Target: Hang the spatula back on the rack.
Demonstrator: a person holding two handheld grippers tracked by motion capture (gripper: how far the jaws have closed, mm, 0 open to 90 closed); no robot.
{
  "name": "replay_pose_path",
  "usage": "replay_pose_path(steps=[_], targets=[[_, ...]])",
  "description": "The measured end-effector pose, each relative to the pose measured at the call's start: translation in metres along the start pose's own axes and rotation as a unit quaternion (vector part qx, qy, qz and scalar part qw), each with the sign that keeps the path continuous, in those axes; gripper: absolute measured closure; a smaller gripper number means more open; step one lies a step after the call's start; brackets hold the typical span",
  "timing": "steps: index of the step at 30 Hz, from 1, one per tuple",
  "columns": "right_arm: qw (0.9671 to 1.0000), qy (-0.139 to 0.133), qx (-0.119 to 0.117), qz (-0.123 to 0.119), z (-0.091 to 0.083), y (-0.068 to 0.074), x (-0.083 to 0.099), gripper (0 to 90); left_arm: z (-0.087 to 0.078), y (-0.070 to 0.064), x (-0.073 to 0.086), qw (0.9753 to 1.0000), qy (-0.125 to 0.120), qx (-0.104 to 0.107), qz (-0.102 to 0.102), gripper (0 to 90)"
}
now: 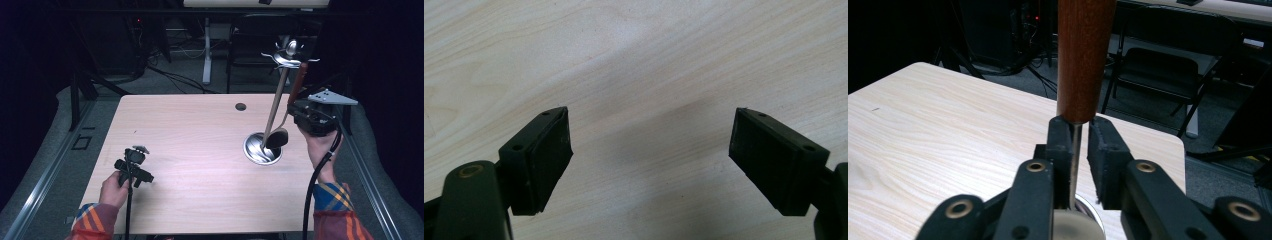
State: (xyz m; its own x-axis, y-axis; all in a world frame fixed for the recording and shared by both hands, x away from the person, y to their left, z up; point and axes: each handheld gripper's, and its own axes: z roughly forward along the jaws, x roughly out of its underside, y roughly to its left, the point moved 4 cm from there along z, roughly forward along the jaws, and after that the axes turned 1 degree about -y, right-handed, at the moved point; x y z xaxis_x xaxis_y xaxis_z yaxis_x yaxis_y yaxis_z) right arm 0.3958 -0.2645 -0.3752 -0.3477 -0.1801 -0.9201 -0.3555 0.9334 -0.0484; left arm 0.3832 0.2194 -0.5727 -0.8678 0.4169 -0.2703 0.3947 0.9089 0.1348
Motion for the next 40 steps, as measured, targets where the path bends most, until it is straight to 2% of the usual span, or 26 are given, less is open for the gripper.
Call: replay_pose_path(steps=[3, 4, 5, 6, 7, 9, 10, 11, 12, 14, 16, 17, 20, 22, 25, 26, 27, 28, 29, 30, 31, 32, 33, 37, 38, 40], targets=[[1.0000, 0.007, -0.006, -0.002, -0.002, 0.002, 0.001, 69.1, -0.001, 0.000, 0.000, 1.0000, -0.001, -0.002, 0.000, 16.9], [1.0000, 0.007, -0.006, -0.002, -0.002, 0.002, 0.001, 69.1, -0.001, 0.000, 0.000, 1.0000, -0.001, -0.002, 0.000, 16.9], [0.9998, 0.013, -0.015, -0.002, -0.004, 0.005, 0.003, 62.4, -0.001, 0.000, 0.001, 1.0000, -0.002, -0.002, 0.000, 16.9], [0.9998, 0.013, -0.015, -0.002, -0.004, 0.005, 0.003, 62.4, -0.001, 0.000, 0.001, 1.0000, -0.002, -0.002, 0.000, 16.9], [0.9993, 0.026, -0.026, 0.001, -0.006, 0.007, 0.007, 53.0, -0.001, 0.000, 0.000, 1.0000, 0.000, 0.000, 0.001, 16.9], [0.9988, 0.040, -0.028, -0.001, -0.009, 0.008, 0.011, 45.4, -0.001, -0.001, 0.000, 1.0000, 0.001, 0.001, 0.004, 16.9], [0.9988, 0.040, -0.028, -0.001, -0.009, 0.008, 0.011, 45.4, -0.001, -0.001, 0.000, 1.0000, 0.001, 0.001, 0.004, 16.9], [0.9979, 0.054, -0.035, 0.002, -0.011, 0.010, 0.016, 36.7, -0.002, -0.001, 0.000, 1.0000, -0.001, 0.000, 0.003, 16.9], [0.9979, 0.054, -0.035, 0.002, -0.011, 0.010, 0.016, 36.7, -0.002, -0.001, 0.000, 1.0000, -0.001, 0.000, 0.003, 16.9], [0.9958, 0.076, -0.052, 0.004, -0.012, 0.013, 0.026, 26.8, -0.002, 0.000, 0.001, 1.0000, 0.000, 0.001, 0.003, 16.9], [0.9946, 0.088, -0.055, 0.000, -0.013, 0.014, 0.031, 23.6, -0.002, 0.000, 0.001, 1.0000, 0.000, 0.001, 0.003, 16.9], [0.9912, 0.115, -0.064, -0.004, -0.012, 0.017, 0.041, 19.1, -0.002, -0.001, 0.001, 1.0000, 0.000, 0.000, 0.003, 16.9], [0.9878, 0.138, -0.072, -0.006, -0.012, 0.022, 0.058, 15.1, -0.002, -0.001, 0.001, 1.0000, -0.003, -0.002, 0.003, 16.9], [0.9852, 0.153, -0.074, -0.018, -0.013, 0.025, 0.069, 13.3, -0.002, -0.001, 0.001, 1.0000, -0.003, -0.003, 0.004, 16.9], [0.9853, 0.152, -0.077, -0.013, -0.015, 0.029, 0.080, 11.0, -0.003, -0.001, 0.001, 1.0000, -0.004, -0.003, 0.004, 16.9], [0.9819, 0.169, -0.084, -0.011, -0.016, 0.032, 0.093, 6.9, -0.002, -0.001, 0.001, 1.0000, -0.005, -0.004, 0.004, 16.9], [0.9802, 0.178, -0.086, -0.014, -0.016, 0.034, 0.100, 5.2, -0.003, -0.001, 0.001, 1.0000, -0.002, -0.002, 0.005, 16.9], [0.9802, 0.178, -0.086, -0.014, -0.016, 0.034, 0.100, 5.2, -0.003, -0.001, 0.001, 1.0000, -0.002, -0.002, 0.005, 16.9], [0.9764, 0.196, -0.086, -0.028, -0.016, 0.037, 0.112, 2.7, -0.003, -0.002, 0.000, 1.0000, -0.002, -0.002, 0.006, 16.9], [0.9764, 0.196, -0.086, -0.028, -0.016, 0.037, 0.112, 2.7, -0.003, -0.002, 0.000, 1.0000, -0.002, -0.002, 0.006, 16.9], [0.9716, 0.214, -0.091, -0.041, -0.015, 0.039, 0.123, 0.0, -0.003, -0.002, 0.000, 1.0000, -0.001, -0.003, 0.006, 16.9], [0.9716, 0.214, -0.091, -0.041, -0.015, 0.039, 0.123, 0.0, -0.003, -0.002, 0.000, 1.0000, -0.001, -0.003, 0.006, 16.9], [0.9676, 0.229, -0.097, -0.045, -0.014, 0.039, 0.132, 0.0, -0.003, -0.002, 0.000, 1.0000, -0.002, -0.003, 0.005, 16.9], [0.9655, 0.231, -0.113, -0.041, -0.013, 0.035, 0.144, 0.0, -0.003, -0.002, 0.000, 1.0000, 0.000, -0.007, 0.005, 16.9], [0.9663, 0.222, -0.122, -0.043, -0.013, 0.034, 0.144, 0.0, -0.002, -0.002, 0.000, 0.9999, -0.001, -0.011, 0.005, 16.9], [0.9709, 0.192, -0.138, -0.033, -0.013, 0.032, 0.141, 0.0, -0.003, -0.002, 0.000, 0.9999, 0.003, -0.012, 0.008, 16.9]])
